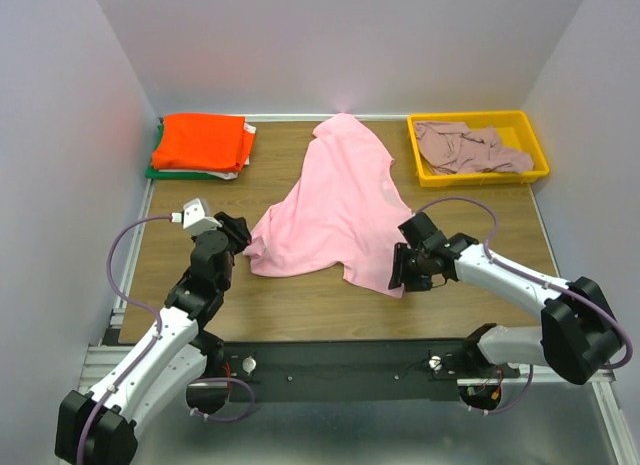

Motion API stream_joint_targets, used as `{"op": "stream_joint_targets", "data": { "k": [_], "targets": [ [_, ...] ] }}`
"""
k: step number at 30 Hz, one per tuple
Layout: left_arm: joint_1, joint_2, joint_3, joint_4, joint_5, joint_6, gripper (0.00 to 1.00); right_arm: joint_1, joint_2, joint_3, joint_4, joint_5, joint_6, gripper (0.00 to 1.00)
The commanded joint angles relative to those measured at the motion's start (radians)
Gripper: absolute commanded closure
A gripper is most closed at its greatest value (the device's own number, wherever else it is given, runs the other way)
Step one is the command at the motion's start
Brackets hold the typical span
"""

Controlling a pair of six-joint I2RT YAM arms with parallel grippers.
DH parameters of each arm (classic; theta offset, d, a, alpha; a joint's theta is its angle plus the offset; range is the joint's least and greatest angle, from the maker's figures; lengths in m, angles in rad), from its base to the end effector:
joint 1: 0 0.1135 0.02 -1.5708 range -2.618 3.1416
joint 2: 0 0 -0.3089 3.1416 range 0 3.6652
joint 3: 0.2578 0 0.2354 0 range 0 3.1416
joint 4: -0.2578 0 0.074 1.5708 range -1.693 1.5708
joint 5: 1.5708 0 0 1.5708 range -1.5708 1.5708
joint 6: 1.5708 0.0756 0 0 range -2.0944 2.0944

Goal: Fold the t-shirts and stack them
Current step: Flatten the tshirt out

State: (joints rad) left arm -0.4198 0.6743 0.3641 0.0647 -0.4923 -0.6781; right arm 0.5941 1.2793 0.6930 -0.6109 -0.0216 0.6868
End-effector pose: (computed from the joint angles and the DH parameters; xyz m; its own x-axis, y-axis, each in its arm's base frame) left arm 0.1517 -0.0286 0.2599 -0.1355 -0.5449 -0.8275 -0.1855 0.8344 -0.5190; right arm 0.1720 0.1181 0.1942 -0.9556 0.1195 -0.2695 0.0514 0.9677 0.2470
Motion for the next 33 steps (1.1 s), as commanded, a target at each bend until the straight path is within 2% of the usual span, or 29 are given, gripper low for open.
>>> {"op": "stream_joint_targets", "data": {
  "k": [1, 14, 20, 22, 23, 24, 26, 33],
  "targets": [
    [0.006, 0.013, 0.01, -0.009, 0.034, 0.011, 0.5, 0.018, -0.035, -0.042, -0.024, -0.017, 0.062, 0.46],
    [0.006, 0.059, 0.045, -0.014, 0.075, 0.046, 0.5, 0.026, 0.0, -0.081, 0.006, 0.017, 0.071, 0.54],
    [0.004, 0.108, 0.079, 0.003, 0.164, 0.068, 0.5, 0.026, 0.021, -0.104, 0.056, 0.017, 0.066, 0.69],
    [0.004, 0.107, 0.085, 0.03, 0.225, 0.098, 0.5, 0.026, 0.032, -0.105, 0.066, 0.017, 0.065, 0.85],
    [0.004, 0.11, 0.085, 0.037, 0.225, 0.098, 0.5, 0.026, 0.037, -0.107, 0.069, 0.017, 0.065, 0.85],
    [0.004, 0.117, 0.091, 0.043, 0.269, 0.104, 0.5, 0.027, 0.038, -0.102, 0.074, 0.043, 0.065, 0.93],
    [0.004, 0.129, 0.104, 0.046, 0.32, 0.104, 0.5, 0.026, 0.045, -0.098, 0.074, 0.051, 0.062, 0.98],
    [0.004, 0.263, 0.141, 0.012, 0.4, 0.107, 0.49, 0.026, 0.06, -0.086, 0.08, 0.057, 0.054, 1.0]
  ]
}}
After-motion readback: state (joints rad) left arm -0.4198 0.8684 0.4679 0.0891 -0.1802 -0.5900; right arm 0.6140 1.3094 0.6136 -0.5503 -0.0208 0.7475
